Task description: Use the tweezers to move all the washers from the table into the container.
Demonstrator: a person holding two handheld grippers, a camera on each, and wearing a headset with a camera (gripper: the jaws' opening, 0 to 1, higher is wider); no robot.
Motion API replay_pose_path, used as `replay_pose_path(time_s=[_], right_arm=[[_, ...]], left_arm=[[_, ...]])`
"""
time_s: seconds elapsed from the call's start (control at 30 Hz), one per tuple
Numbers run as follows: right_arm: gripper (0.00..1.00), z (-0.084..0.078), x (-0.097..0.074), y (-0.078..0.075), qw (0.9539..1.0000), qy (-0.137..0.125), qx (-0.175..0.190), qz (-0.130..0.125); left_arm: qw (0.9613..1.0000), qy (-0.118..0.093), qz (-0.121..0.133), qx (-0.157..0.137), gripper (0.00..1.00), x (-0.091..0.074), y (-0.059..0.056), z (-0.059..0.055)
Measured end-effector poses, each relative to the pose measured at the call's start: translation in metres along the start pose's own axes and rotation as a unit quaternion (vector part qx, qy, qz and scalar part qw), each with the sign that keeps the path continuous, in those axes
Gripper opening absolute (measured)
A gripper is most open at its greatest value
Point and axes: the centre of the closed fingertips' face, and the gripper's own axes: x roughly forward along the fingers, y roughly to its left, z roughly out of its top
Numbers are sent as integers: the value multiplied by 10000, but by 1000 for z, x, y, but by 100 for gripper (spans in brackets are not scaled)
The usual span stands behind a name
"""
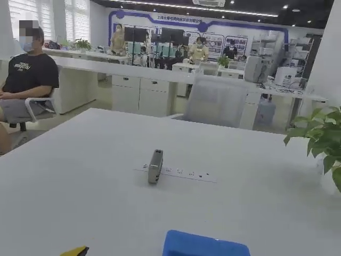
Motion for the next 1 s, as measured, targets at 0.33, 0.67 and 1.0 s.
replay_pose_path(time_s=[0.33,0.67,1.0], right_arm=[[71,-8,2,2,9998,198,-32,73],[71,-8,0,0,9998,196,-55,41],[71,-6,0,-1,9999,142,-45,2]], left_arm=[[10000,6,42,-6,76,-1,1,1],[10000,75,-16,-8,74,0,-1,-1],[9999,126,-47,-1,73,1,-2,-4]])
